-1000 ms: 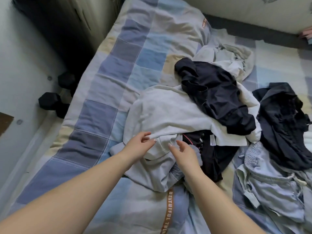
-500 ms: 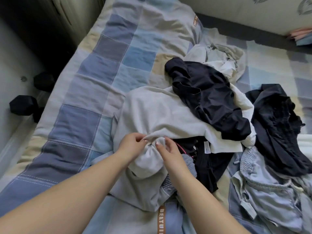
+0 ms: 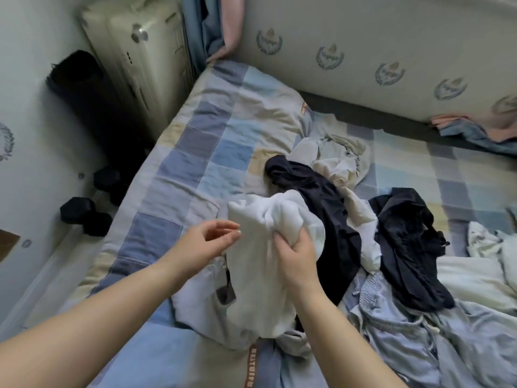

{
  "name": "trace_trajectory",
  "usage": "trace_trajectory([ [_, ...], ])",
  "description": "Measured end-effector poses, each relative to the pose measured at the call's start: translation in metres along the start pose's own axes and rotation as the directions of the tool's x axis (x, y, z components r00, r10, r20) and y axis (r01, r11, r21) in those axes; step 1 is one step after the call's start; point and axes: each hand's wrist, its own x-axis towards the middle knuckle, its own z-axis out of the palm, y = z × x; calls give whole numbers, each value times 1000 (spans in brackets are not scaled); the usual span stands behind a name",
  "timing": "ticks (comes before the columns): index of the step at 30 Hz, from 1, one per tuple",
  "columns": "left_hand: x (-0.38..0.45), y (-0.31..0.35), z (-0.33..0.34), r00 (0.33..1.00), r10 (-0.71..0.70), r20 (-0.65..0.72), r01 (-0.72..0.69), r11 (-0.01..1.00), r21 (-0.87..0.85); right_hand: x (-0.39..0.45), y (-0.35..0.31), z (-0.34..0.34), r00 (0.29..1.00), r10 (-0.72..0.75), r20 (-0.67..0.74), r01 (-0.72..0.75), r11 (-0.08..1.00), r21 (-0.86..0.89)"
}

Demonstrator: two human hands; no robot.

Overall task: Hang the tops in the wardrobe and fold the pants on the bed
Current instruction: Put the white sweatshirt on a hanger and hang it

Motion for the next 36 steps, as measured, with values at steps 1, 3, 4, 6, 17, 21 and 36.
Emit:
trace_trajectory([
  [1, -5, 18, -3, 998, 5, -65, -8, 999, -51, -13, -19, 1, 991, -110, 82, 117, 990, -78],
  [3, -15, 52, -9, 998, -54, 36, 60, 982, -182, -36, -54, 10, 924, -299, 240, 349, 916, -199],
  [4, -20, 67, -13, 983, -96, 155, 133, 961, -244, -45, -71, 14, 877, -379, 294, 451, 861, -234],
  [6, -40, 104, -27, 925, -111, 364, 232, 922, -310, -59, -112, 14, 783, -517, 346, 613, 735, -290],
  [17, -138, 233, -68, 875, 333, 351, -268, 938, -221, -114, -227, -67, 780, -619, 89, 625, 764, -162],
  [21, -166, 266, -98, 816, 406, 412, -379, 913, -149, -101, -241, -92, 975, -217, 51, 222, 918, -329],
  [36, -203, 286, -145, 786, 317, 532, -413, 908, 69, -150, -291, -113, 992, -121, -39, 123, 835, 536],
])
